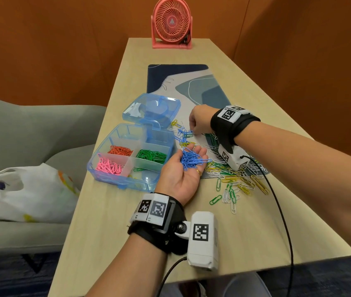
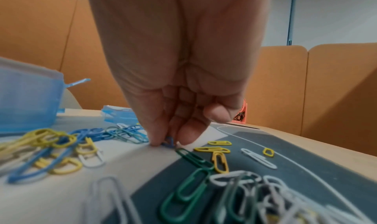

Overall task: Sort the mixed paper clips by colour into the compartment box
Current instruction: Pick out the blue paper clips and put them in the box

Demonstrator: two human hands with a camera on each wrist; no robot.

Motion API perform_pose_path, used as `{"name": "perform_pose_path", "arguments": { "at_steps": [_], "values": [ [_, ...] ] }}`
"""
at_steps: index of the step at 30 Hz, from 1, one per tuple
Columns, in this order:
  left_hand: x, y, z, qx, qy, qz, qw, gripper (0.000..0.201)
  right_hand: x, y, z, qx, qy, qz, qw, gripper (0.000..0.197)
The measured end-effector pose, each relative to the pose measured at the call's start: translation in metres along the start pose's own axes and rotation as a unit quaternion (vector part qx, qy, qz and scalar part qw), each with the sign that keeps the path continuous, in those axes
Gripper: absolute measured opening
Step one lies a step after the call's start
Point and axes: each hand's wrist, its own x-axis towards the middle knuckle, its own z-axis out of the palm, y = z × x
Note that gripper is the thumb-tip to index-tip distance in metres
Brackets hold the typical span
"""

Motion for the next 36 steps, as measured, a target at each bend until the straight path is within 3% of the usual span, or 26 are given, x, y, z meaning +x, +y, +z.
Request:
{"name": "perform_pose_path", "arguments": {
  "at_steps": [7,11,14,18,21,25,30,36],
  "values": [
    [0.0,0.0,-0.001,0.012,0.0,0.013,1.0,0.036,-0.012,0.005,0.003,-0.026,-0.033,0.03,0.999,0.028],
    [0.0,0.0,-0.001,0.016,0.003,0.018,1.0,0.038,-0.024,0.009,-0.007,0.033,-0.008,0.024,0.999,0.017],
    [0.0,0.0,-0.001,0.017,0.001,0.02,1.0,0.039,-0.045,0.008,-0.025,0.133,0.003,-0.01,0.991,0.009],
    [0.001,0.0,-0.004,0.005,-0.007,0.028,1.0,0.036,-0.078,-0.007,-0.038,0.185,-0.066,-0.081,0.977,0.007],
    [0.0,0.0,-0.004,-0.003,-0.009,0.031,0.999,0.036,-0.085,-0.017,-0.04,0.172,-0.078,-0.105,0.976,0.01],
    [-0.002,0.0,-0.002,-0.003,-0.002,0.02,1.0,0.036,-0.063,-0.013,-0.042,0.105,-0.012,-0.067,0.992,0.015],
    [-0.002,0.001,-0.001,0.001,-0.001,0.011,1.0,0.035,-0.03,-0.008,-0.024,0.036,0.009,-0.034,0.999,0.022],
    [-0.002,0.001,-0.001,0.0,0.004,-0.001,1.0,0.035,-0.012,-0.012,0.0,0.001,-0.018,-0.022,1.0,0.005]
  ]
}}
